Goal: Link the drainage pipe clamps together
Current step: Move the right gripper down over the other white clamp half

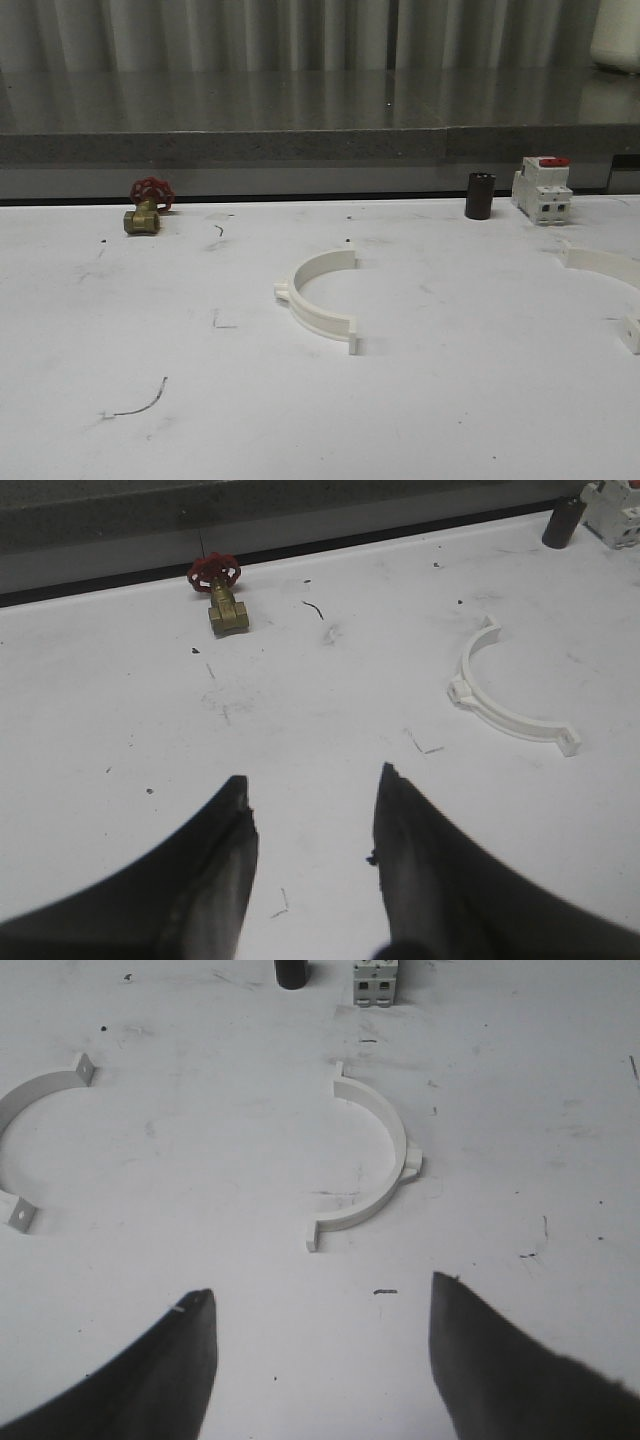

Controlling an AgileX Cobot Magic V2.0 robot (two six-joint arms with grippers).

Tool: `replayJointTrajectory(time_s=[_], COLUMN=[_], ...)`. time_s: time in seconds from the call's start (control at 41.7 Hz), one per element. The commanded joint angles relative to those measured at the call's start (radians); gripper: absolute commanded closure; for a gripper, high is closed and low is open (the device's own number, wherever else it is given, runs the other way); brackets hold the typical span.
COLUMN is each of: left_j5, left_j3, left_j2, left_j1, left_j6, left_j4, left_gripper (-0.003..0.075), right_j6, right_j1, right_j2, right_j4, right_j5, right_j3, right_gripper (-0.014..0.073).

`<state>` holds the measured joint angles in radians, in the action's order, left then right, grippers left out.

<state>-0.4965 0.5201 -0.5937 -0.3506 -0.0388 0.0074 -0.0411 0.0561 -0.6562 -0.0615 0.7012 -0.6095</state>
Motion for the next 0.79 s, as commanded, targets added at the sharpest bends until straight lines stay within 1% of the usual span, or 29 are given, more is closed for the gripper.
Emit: replayJointTrajectory(time_s=[0.0, 0.144, 0.264, 0.384, 0.456, 0.528, 0.696, 0.768], left_j5=[0.073, 0.073, 0.073, 0.073, 0.073, 0.073, 0.073, 0.073], left_j3=[0.027, 0.027, 0.027, 0.027, 0.027, 0.027, 0.027, 0.027], left_j2=[0.0, 0.0, 0.0, 0.0, 0.0, 0.0, 0.0, 0.0], left_j1=[0.004, 0.004, 0.004, 0.004, 0.004, 0.004, 0.004, 0.004], left_j6=[-0.002, -0.002, -0.002, -0.002, -0.002, -0.002, -0.002, -0.002], left_j4=[-0.007, -0.007, -0.007, -0.007, -0.007, -0.007, -0.007, -0.007], left_gripper=[0.0437, 0.0437, 0.0437, 0.0437, 0.0437, 0.0437, 0.0437, 0.0437], right_j6=[0.004, 0.004, 0.004, 0.004, 0.004, 0.004, 0.006, 0.027], right_j1=[-0.003, -0.003, -0.003, -0.003, -0.005, -0.017, -0.103, -0.134], right_j2=[-0.004, -0.004, -0.002, -0.031, -0.098, -0.188, -0.408, -0.489], right_j4=[-0.026, -0.087, -0.085, -0.05, -0.039, -0.02, -0.013, -0.014], right_j5=[-0.05, -0.05, -0.057, -0.046, -0.008, -0.001, -0.002, -0.004], right_j3=[-0.034, -0.034, -0.034, -0.039, -0.059, -0.096, -0.207, -0.248], right_gripper=[0.0106, 0.0106, 0.0106, 0.0123, 0.0124, 0.0124, 0.0124, 0.0124])
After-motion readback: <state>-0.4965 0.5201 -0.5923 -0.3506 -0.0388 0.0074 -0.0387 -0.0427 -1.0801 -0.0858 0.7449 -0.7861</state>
